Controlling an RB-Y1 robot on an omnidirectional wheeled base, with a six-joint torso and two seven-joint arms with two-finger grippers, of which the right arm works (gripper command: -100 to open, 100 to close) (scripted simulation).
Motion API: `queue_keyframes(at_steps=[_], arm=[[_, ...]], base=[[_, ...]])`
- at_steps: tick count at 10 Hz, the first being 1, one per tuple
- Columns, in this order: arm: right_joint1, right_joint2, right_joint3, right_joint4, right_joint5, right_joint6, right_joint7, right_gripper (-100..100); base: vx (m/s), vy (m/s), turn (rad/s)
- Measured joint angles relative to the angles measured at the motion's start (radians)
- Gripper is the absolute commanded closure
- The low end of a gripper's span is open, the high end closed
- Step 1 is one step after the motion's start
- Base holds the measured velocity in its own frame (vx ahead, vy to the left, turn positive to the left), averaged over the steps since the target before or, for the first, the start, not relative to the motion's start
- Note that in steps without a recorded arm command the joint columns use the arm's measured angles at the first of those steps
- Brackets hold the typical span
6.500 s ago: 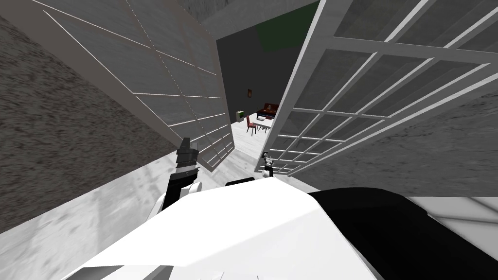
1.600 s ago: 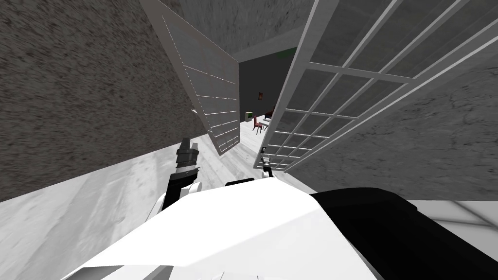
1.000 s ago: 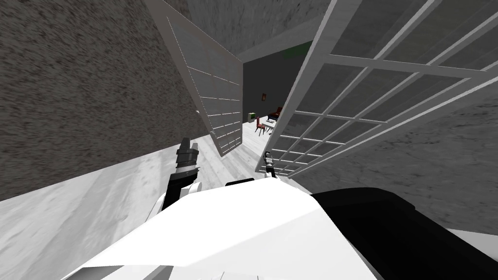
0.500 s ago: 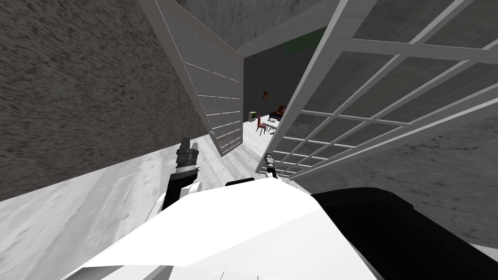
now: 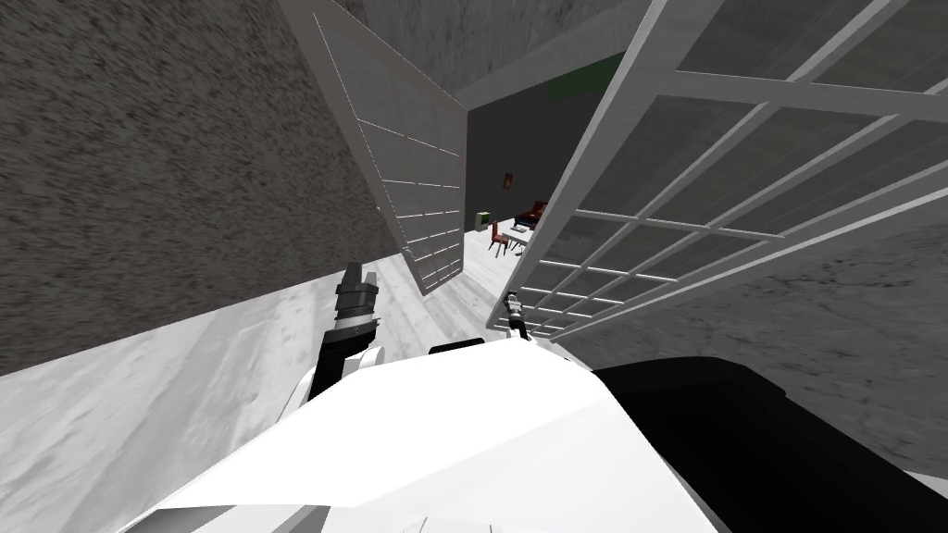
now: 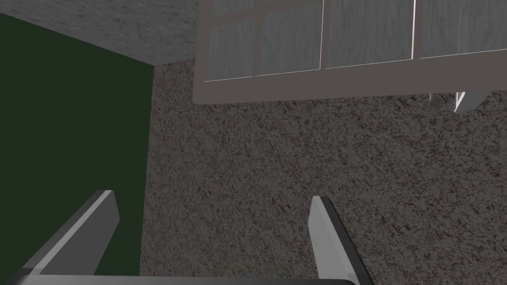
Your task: Pull the door open
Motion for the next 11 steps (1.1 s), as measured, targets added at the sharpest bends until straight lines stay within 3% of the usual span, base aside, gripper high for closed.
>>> queue_keyframes(at_steps=[7, 11], arm=[[0.050, -0.073, 0.095, -0.012, 0.050, -0.031, -0.119, 100], [0.065, -0.093, 0.122, -0.019, 0.065, -0.044, -0.150, 100]], base=[[-0.217, -0.023, 0.115], [-0.148, -0.021, 0.065]])
